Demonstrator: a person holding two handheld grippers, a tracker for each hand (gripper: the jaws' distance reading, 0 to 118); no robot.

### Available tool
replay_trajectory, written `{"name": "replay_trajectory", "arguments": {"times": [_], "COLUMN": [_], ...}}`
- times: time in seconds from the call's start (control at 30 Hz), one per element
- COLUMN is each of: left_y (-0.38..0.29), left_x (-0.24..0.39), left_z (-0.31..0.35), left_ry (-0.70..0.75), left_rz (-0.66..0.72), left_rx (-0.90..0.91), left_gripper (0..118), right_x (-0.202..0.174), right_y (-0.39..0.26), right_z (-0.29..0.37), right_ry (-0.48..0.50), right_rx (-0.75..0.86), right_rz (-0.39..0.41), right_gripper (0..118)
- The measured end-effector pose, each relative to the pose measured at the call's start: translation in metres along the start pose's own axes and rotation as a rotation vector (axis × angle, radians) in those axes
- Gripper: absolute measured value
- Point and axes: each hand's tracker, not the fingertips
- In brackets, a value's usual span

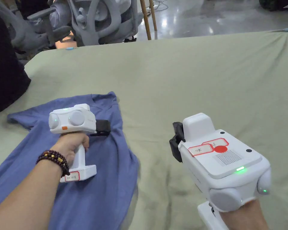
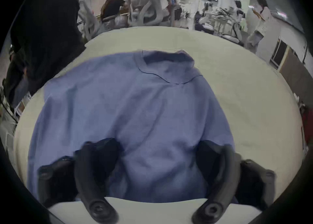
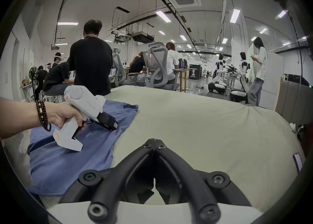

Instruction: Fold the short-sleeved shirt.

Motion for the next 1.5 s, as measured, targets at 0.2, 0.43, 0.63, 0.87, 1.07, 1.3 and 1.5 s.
{"name": "replay_trajectory", "arguments": {"times": [0.2,0.43,0.63,0.87,1.07,1.3,1.5], "left_y": [0.017,0.064,0.062,0.004,-0.103,-0.124,-0.074], "left_x": [-0.017,0.023,0.161,0.346,0.477,0.475,0.372], "left_z": [0.055,0.188,0.299,0.287,0.162,0.136,0.221], "left_ry": [-0.039,-0.240,-0.588,-0.945,-0.923,-0.857,-0.773], "left_rz": [0.041,-0.096,-0.374,-0.513,-0.619,-0.543,-0.349], "left_rx": [0.151,0.366,0.467,0.320,0.041,0.047,0.448], "left_gripper": [3,3,3,3,3,52,112], "right_x": [0.012,0.055,0.102,0.156,0.201,0.222,0.199], "right_y": [0.001,0.016,0.019,0.011,-0.010,-0.043,-0.032], "right_z": [0.011,0.078,0.158,0.262,0.294,0.289,0.269], "right_ry": [-0.011,-0.113,-0.230,-0.404,-0.603,-0.630,-0.562], "right_rx": [-0.043,0.022,0.058,0.076,0.072,-0.044,-0.033], "right_rz": [-0.036,-0.035,-0.091,-0.069,-0.187,-0.208,-0.188], "right_gripper": [0,0,0,0,1,1,1]}}
